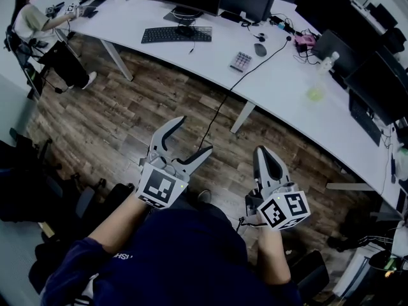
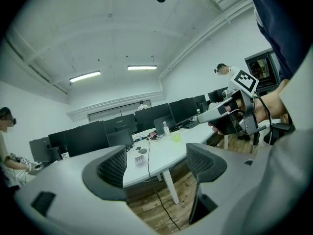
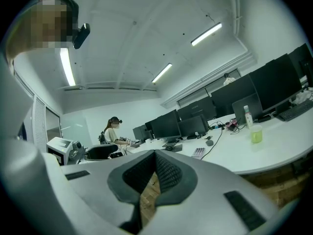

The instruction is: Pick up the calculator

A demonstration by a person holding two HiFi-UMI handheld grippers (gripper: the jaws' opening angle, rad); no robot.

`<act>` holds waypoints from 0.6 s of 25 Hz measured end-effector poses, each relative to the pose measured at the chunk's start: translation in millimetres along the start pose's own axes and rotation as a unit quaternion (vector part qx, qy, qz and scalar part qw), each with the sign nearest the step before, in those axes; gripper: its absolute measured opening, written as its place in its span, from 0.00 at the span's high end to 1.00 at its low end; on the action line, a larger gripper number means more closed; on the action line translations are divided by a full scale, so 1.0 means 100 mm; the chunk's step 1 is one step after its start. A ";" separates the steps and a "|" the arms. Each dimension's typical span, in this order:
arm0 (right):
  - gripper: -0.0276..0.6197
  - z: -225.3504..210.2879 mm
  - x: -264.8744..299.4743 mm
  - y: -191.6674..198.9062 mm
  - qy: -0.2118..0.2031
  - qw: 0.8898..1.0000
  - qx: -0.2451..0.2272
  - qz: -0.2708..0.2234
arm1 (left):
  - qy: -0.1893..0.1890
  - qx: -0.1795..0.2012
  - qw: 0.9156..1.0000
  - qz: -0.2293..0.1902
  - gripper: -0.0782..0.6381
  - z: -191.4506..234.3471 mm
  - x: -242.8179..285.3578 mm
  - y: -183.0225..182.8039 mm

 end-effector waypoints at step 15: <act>0.95 -0.31 0.07 -0.10 -0.007 1.000 -0.001 -0.001 | -0.014 0.007 1.000 0.008 0.37 0.02 0.29 -0.06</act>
Point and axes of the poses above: the fingertips, and each gripper's own axes: x forward along the fingers, z to its left, y out of its underside, the point moved 5 cm from there along -x, backward along the fingers, and after that the axes turned 2 degrees about -y, right-handed, at the moved point
